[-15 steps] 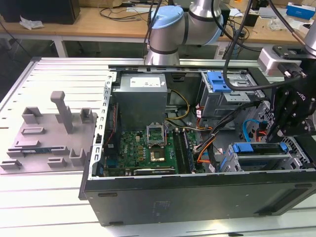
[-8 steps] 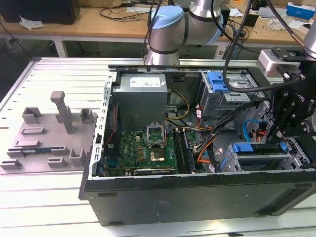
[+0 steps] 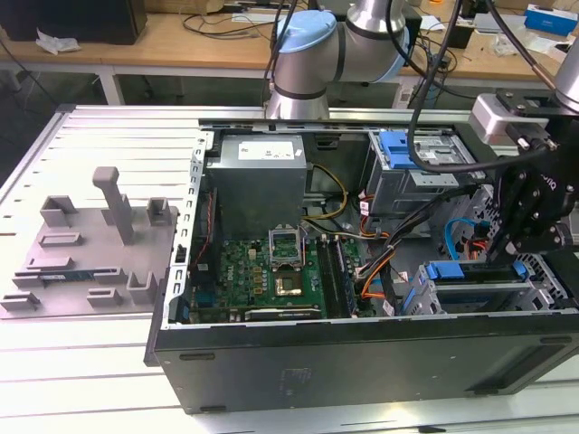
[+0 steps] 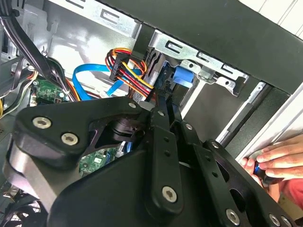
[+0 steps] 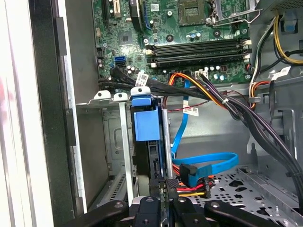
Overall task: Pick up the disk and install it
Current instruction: 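Insert the first disk wire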
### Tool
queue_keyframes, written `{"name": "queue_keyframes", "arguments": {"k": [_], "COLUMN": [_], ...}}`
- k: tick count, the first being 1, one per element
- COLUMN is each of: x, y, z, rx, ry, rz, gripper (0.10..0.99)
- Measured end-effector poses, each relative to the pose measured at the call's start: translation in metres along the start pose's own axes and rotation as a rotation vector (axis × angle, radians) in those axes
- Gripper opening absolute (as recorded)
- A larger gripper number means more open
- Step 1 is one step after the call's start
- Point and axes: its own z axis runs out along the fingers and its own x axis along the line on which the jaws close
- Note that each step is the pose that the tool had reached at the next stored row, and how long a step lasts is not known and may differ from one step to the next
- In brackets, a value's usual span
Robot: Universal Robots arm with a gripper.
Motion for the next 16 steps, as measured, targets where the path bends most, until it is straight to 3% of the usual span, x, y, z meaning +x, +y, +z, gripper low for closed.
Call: {"name": "queue_keyframes", "arguments": {"k": [16], "x": [-0.0002], "y": [0.0001], "z": [0.0073], "rx": [0.000], "ry": [0.0005], "rz": [0.000], "gripper": [0.165]}}
